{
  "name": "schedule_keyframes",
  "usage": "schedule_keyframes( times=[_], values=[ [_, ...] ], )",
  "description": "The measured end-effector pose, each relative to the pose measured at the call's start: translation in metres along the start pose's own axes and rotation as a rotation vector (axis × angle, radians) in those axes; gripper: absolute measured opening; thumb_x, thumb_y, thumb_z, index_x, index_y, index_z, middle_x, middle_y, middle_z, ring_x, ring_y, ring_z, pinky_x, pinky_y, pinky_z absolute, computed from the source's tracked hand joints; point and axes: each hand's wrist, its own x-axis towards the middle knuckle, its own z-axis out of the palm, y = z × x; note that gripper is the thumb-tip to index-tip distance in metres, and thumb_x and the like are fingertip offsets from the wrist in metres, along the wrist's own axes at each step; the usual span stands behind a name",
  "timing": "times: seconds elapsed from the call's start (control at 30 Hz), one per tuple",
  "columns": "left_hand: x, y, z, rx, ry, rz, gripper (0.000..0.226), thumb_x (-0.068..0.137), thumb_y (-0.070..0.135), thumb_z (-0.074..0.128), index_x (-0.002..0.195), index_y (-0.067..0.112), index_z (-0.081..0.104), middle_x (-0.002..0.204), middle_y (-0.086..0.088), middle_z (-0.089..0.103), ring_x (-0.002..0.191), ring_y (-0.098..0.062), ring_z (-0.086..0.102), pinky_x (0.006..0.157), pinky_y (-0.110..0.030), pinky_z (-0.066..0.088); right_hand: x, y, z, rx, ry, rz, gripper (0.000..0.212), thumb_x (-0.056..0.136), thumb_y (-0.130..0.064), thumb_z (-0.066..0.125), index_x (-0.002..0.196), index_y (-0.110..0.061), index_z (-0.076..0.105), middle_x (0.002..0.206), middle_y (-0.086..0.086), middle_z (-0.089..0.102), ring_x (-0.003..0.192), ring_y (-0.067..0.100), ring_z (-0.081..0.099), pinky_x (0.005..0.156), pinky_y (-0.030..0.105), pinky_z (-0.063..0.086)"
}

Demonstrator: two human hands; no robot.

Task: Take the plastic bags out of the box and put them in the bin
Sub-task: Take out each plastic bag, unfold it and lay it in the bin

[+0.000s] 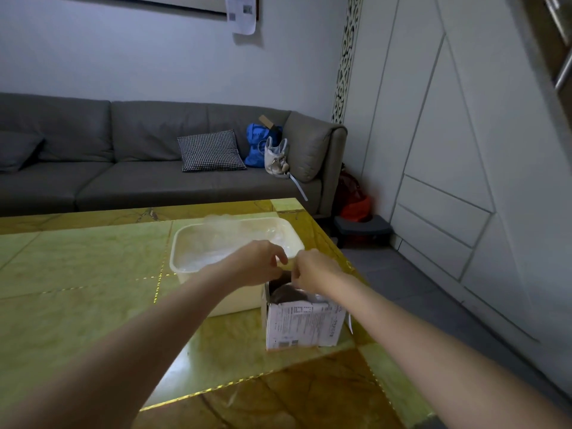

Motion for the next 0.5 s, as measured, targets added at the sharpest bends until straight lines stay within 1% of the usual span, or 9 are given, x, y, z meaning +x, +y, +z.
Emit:
schedule_keyframes(
  times=[0.07,0.13,0.17,0.23,0.3,0.37,0.43,0.5],
  values=[
    [0.001,0.003,0.004,0.004,-0.023,-0.037,0.035,0.092,0.025,0.053,0.126,0.014,0.056,0.12,-0.004,0.062,0.103,-0.018,0.058,0.082,-0.021,0.043,-0.003,0.002,-0.014,0.129,0.019,-0.012,0.013,0.086,-0.016,0.065,0.096,-0.01,0.07,0.093,0.006,0.066,0.083,0.02,0.061,0.068,0.028,0.049],
    [0.003,0.004,0.008,0.001,-0.033,-0.06,0.033,0.092,0.022,0.052,0.123,0.012,0.06,0.119,-0.006,0.063,0.103,-0.019,0.06,0.083,-0.022,0.044,-0.006,0.007,-0.03,0.288,0.072,-0.028,0.004,0.08,-0.013,0.072,0.083,-0.01,0.072,0.082,0.001,0.067,0.08,0.016,0.062,0.073,0.03,0.051],
    [0.003,0.005,0.009,-0.006,-0.018,-0.074,0.03,0.092,0.02,0.053,0.118,0.011,0.063,0.116,-0.007,0.064,0.099,-0.02,0.061,0.081,-0.022,0.045,-0.009,0.011,-0.037,0.374,0.099,-0.026,0.006,0.078,-0.01,0.074,0.074,-0.013,0.07,0.074,-0.003,0.064,0.073,0.012,0.06,0.071,0.028,0.051],
    [0.004,0.006,0.008,-0.05,0.063,-0.107,0.024,0.09,0.02,0.055,0.108,0.009,0.069,0.108,-0.009,0.068,0.088,-0.018,0.06,0.074,-0.021,0.044,-0.013,0.017,-0.046,0.51,0.124,-0.013,0.021,0.075,-0.009,0.077,0.063,-0.017,0.061,0.065,-0.008,0.058,0.064,0.006,0.053,0.062,0.022,0.045],
    [0.005,0.006,0.003,-0.111,0.159,-0.111,0.02,0.087,0.021,0.061,0.101,0.009,0.071,0.101,-0.008,0.069,0.08,-0.014,0.057,0.063,-0.018,0.04,-0.016,0.023,-0.049,0.581,0.123,-0.002,0.023,0.076,-0.011,0.077,0.064,-0.017,0.058,0.068,-0.007,0.056,0.064,0.005,0.05,0.055,0.02,0.038],
    [0.005,0.007,-0.005,-0.124,0.195,-0.106,0.02,0.083,0.023,0.067,0.097,0.009,0.071,0.095,-0.005,0.067,0.077,-0.012,0.053,0.057,-0.014,0.037,-0.017,0.026,-0.05,0.637,0.116,-0.001,0.021,0.078,-0.011,0.075,0.068,-0.017,0.057,0.07,-0.005,0.056,0.064,0.006,0.049,0.052,0.019,0.035],
    [0.005,0.009,-0.013,-0.144,0.217,-0.104,0.022,0.081,0.025,0.069,0.096,0.009,0.069,0.091,-0.002,0.06,0.079,-0.012,0.05,0.055,-0.012,0.034,-0.016,0.028,-0.05,0.692,0.141,-0.017,0.019,0.081,-0.012,0.073,0.071,-0.016,0.057,0.074,-0.004,0.056,0.066,0.008,0.05,0.055,0.02,0.037],
    [0.006,0.01,-0.021,-0.248,0.247,-0.105,0.021,0.081,0.023,0.069,0.096,0.009,0.064,0.092,0.0,0.056,0.083,-0.013,0.048,0.058,-0.015,0.035,-0.014,0.027,-0.053,0.758,0.225,-0.023,0.017,0.084,-0.014,0.069,0.074,-0.016,0.055,0.075,-0.003,0.055,0.07,0.01,0.051,0.063,0.023,0.042]
  ],
)
